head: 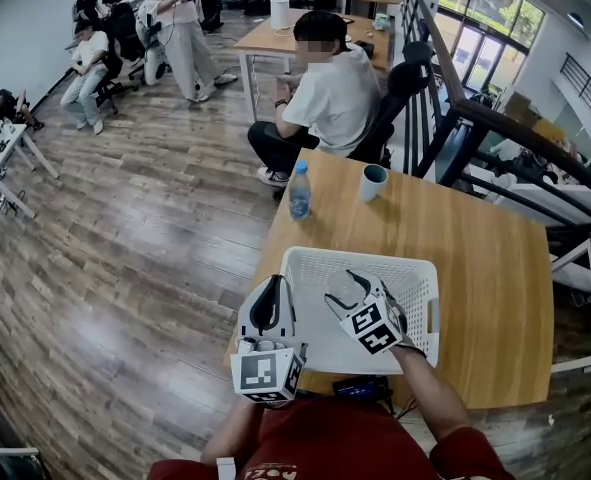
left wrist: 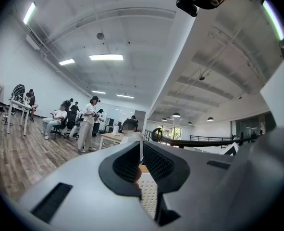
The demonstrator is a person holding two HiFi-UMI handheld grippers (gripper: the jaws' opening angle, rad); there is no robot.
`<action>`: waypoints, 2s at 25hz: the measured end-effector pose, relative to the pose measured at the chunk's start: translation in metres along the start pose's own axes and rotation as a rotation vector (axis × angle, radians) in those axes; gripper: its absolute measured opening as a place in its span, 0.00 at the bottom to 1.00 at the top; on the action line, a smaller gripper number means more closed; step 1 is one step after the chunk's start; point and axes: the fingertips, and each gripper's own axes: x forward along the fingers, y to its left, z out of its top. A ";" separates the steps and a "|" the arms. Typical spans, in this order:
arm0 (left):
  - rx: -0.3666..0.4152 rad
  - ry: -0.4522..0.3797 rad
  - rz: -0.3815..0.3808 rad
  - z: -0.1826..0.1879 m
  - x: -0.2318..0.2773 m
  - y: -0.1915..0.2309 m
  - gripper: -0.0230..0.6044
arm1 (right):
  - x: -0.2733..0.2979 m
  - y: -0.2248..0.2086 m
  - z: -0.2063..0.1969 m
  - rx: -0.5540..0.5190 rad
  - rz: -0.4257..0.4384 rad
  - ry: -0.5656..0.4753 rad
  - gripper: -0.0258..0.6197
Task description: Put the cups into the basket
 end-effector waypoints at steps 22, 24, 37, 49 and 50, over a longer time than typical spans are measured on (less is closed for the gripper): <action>-0.006 0.003 -0.014 0.001 -0.001 -0.002 0.07 | 0.040 0.043 -0.053 -0.155 0.153 0.195 0.48; -0.006 0.004 -0.018 0.000 0.000 -0.003 0.07 | 0.041 0.043 -0.055 -0.154 0.152 0.202 0.48; -0.001 0.003 -0.030 0.003 0.003 -0.004 0.07 | 0.039 0.039 -0.064 -0.118 0.164 0.254 0.48; -0.006 0.010 -0.030 0.000 0.002 -0.002 0.07 | 0.034 0.035 -0.073 -0.109 0.180 0.299 0.48; -0.006 0.011 -0.032 0.000 0.002 -0.003 0.07 | 0.033 0.034 -0.074 -0.108 0.182 0.304 0.48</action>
